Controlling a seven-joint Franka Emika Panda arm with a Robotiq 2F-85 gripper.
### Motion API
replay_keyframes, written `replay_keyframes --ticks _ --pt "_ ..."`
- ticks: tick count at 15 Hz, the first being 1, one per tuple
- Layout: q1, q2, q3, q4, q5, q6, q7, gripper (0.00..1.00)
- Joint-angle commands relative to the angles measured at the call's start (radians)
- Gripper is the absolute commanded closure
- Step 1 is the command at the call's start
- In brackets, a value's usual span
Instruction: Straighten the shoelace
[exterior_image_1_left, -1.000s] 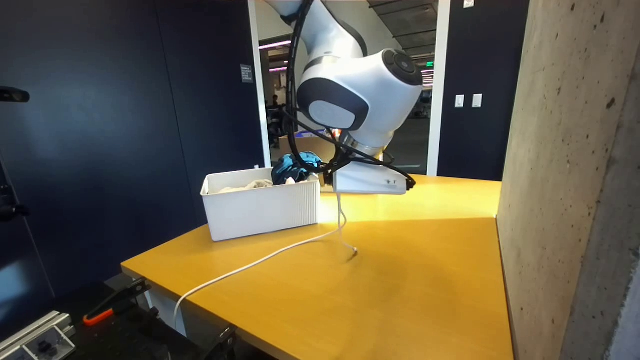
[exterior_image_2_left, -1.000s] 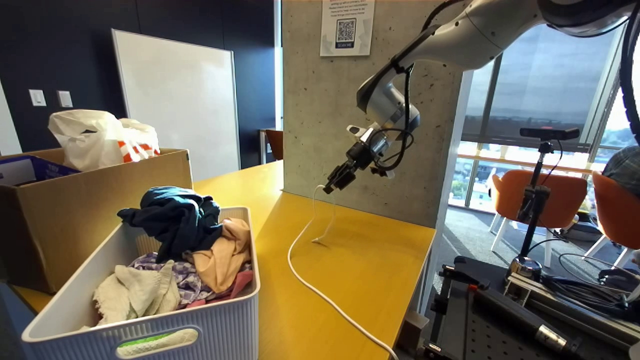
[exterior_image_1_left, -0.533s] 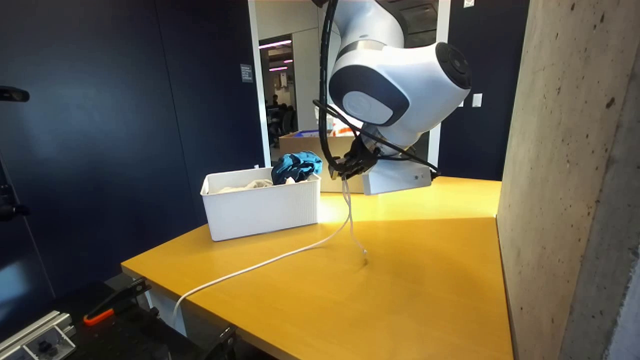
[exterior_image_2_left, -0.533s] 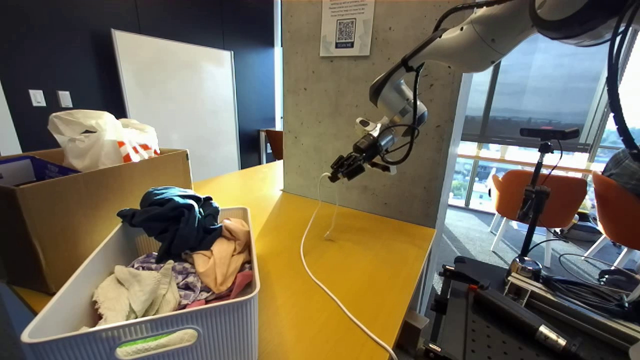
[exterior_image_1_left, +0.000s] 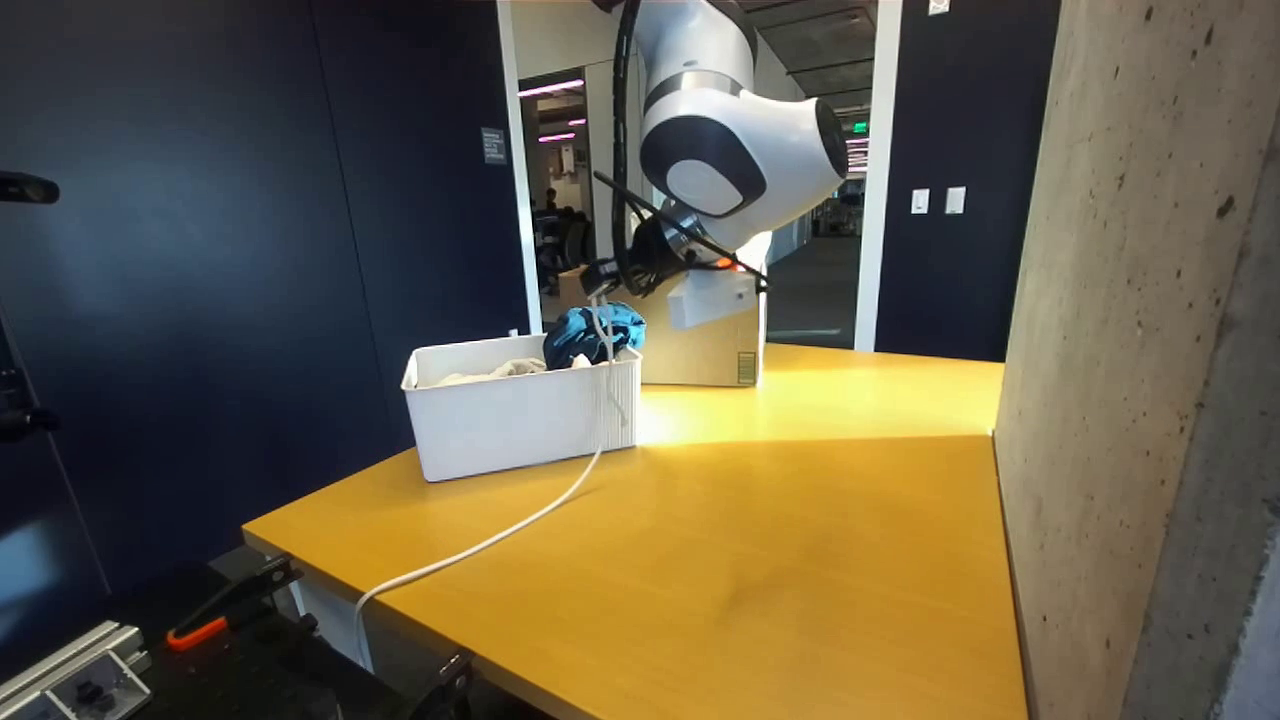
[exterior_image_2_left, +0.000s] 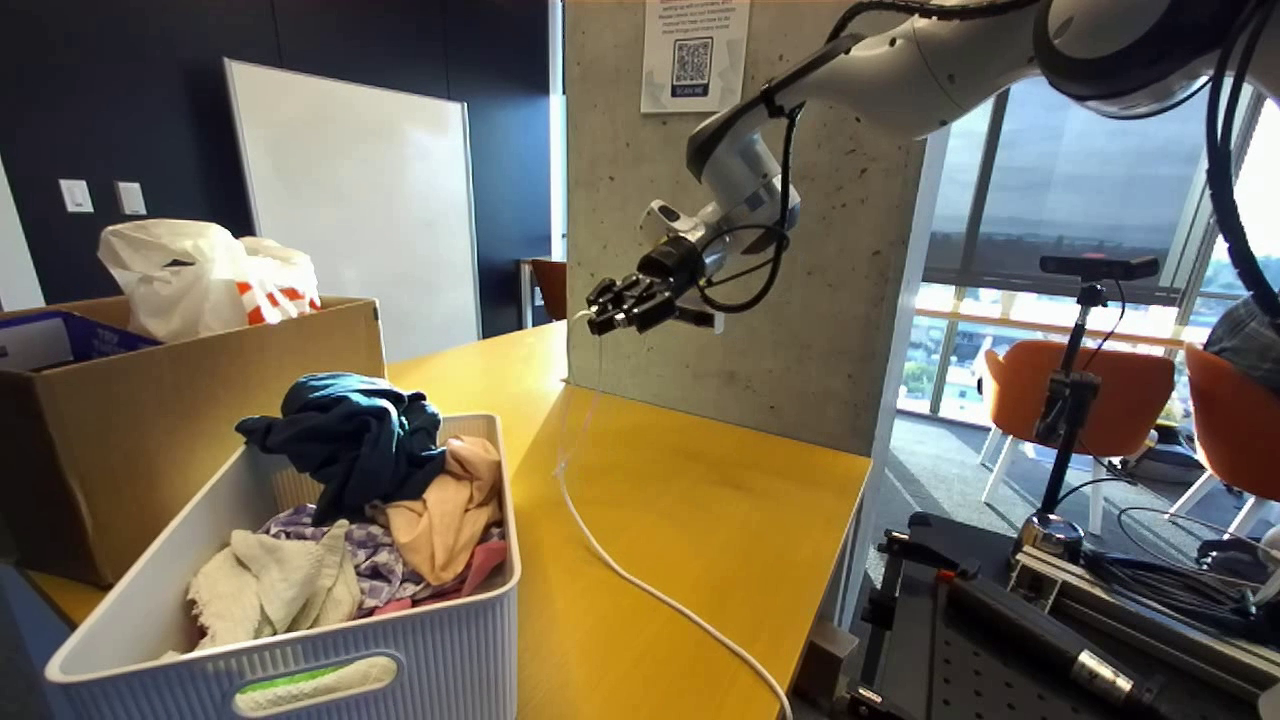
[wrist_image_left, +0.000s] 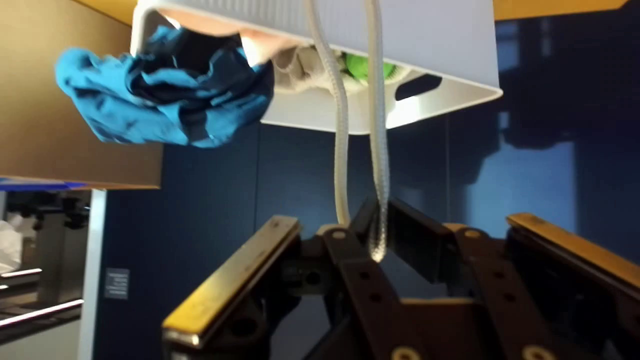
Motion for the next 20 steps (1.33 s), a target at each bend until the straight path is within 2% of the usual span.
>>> replay_keyframes --ticks 1,5,9,10,12,14,18,20 --pt "-0.036 0.114 0.017 0.204 0.018 -0.189 0.051 0.97" --pt "-0.113 0.258 -0.001 0.387 0.031 -0.371 0.278 0.97" --pt "-0.180 0.343 -0.011 0.479 0.053 -0.369 0.513 0.97" --pt "-0.181 0.349 -0.017 0.490 0.059 -0.334 0.575 0.64" --pt "-0.166 0.356 -0.027 0.508 0.060 -0.251 0.685 0.56" --pt "-0.122 0.337 -0.040 0.497 0.045 -0.115 0.745 0.42" --pt "-0.005 0.284 -0.071 0.448 0.003 0.143 0.864 0.12" --pt "0.064 0.244 -0.101 0.399 -0.029 0.249 0.924 0.01"
